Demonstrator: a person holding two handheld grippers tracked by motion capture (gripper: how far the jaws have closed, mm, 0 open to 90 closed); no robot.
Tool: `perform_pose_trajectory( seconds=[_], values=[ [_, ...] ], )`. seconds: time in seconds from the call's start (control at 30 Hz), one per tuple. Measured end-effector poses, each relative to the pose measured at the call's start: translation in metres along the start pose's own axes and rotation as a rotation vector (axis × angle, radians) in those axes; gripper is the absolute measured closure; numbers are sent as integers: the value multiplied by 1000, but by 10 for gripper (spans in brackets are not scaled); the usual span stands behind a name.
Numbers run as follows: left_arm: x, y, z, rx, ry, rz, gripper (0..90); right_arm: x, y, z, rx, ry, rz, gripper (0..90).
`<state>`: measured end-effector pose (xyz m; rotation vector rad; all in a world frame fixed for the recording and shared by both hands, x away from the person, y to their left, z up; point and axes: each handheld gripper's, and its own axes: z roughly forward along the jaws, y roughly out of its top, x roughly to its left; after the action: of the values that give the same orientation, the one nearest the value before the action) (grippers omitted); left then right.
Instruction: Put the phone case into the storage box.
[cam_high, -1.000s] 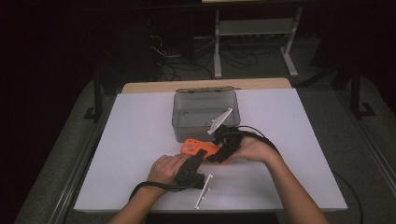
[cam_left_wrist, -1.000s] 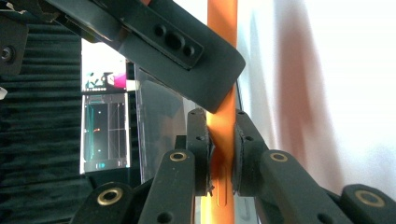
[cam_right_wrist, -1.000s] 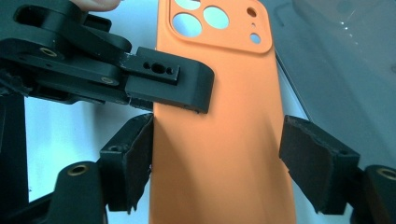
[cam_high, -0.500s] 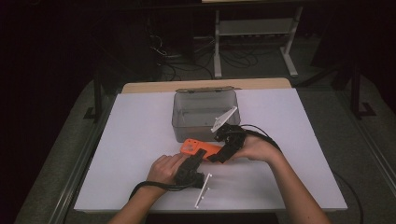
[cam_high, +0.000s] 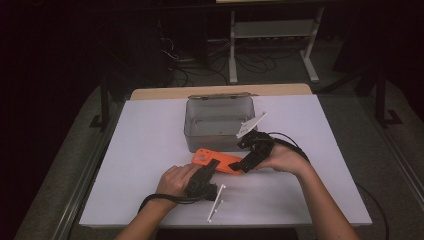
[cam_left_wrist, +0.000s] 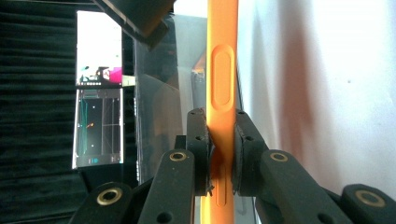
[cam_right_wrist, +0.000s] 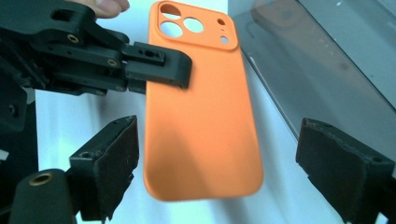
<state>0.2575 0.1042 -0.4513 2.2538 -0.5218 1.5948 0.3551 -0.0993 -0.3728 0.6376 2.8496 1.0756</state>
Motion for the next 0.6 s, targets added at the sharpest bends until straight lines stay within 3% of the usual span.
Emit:
perform_pose_trajectory(
  seconds=[0.33,0.37,0.6],
  values=[
    [2,-1,-1,14,-3,10,801,-2,-18,-10,-24,-50,23,59],
    [1,-1,-1,4,-2,-3,801,-2,-20,-11,-24,-56,26,51],
    [2,-2,-1,15,-2,2,801,2,-43,-13,-36,-90,42,20]
  ],
)
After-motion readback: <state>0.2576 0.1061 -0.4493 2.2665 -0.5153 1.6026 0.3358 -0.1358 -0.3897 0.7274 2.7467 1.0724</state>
